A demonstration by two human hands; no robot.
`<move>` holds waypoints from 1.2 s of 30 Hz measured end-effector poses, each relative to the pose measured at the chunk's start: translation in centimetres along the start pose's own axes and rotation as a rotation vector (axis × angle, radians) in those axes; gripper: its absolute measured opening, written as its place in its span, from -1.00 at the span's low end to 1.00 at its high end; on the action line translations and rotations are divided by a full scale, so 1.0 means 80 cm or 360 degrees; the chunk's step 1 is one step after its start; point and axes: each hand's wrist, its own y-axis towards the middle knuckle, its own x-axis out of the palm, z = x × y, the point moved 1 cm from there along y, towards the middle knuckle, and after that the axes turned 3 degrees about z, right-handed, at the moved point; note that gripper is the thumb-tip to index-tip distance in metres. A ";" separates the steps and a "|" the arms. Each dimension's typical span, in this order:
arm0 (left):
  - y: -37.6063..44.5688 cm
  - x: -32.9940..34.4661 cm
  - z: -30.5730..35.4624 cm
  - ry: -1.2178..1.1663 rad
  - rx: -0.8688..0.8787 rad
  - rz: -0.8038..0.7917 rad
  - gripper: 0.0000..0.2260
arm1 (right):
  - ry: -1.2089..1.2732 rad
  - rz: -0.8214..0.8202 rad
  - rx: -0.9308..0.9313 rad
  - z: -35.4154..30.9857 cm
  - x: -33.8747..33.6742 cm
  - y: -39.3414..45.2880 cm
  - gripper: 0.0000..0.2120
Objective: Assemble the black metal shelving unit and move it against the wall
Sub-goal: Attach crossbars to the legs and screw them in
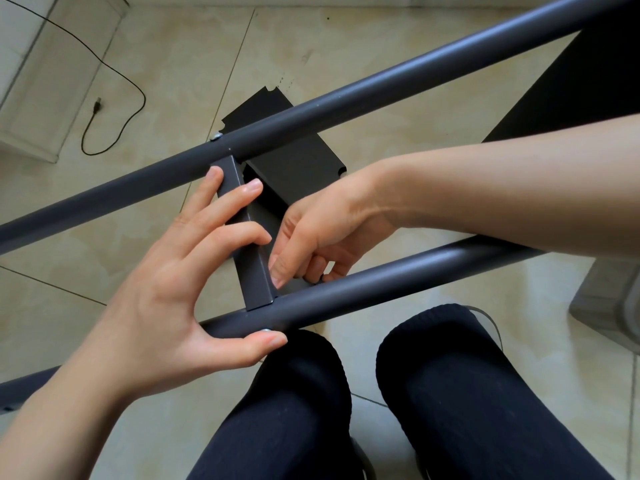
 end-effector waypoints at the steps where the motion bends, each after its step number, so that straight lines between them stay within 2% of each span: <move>1: 0.000 0.000 0.000 0.0001 0.0002 0.0000 -0.39 | 0.0001 0.0000 0.0000 0.000 0.000 0.000 -0.82; 10: 0.000 0.000 0.000 0.0032 0.0007 -0.0008 -0.38 | 0.0101 -0.0044 -0.0053 0.008 0.002 0.002 -0.84; 13: 0.000 0.000 -0.001 0.0039 0.0015 -0.0004 -0.40 | 0.0101 -0.0095 -0.0030 0.007 -0.001 0.008 -0.76; 17: -0.002 0.001 -0.002 0.0036 0.0010 0.0016 -0.41 | 0.0084 -0.0414 0.0043 0.003 -0.002 0.013 -0.60; 21: -0.004 0.002 -0.004 0.0022 0.0010 0.0030 -0.40 | 0.0068 -0.0455 -0.0012 0.001 -0.006 0.011 -0.50; 24: -0.005 0.003 -0.005 0.0028 0.0017 0.0068 -0.40 | 0.0030 -0.0320 -0.0084 -0.010 -0.014 0.000 -0.56; 29: -0.013 0.002 0.002 0.0182 0.0049 0.0189 -0.34 | -0.0099 -0.0020 -0.0096 -0.021 -0.008 -0.033 -0.87; 32: -0.020 -0.001 0.007 0.0278 0.0020 0.0174 -0.28 | -0.0467 0.0258 -0.0074 -0.025 0.010 -0.054 -0.89; 36: -0.031 0.000 0.019 0.0080 -0.0227 0.0148 -0.25 | -0.1106 0.0641 -0.0181 -0.026 0.035 -0.081 -0.86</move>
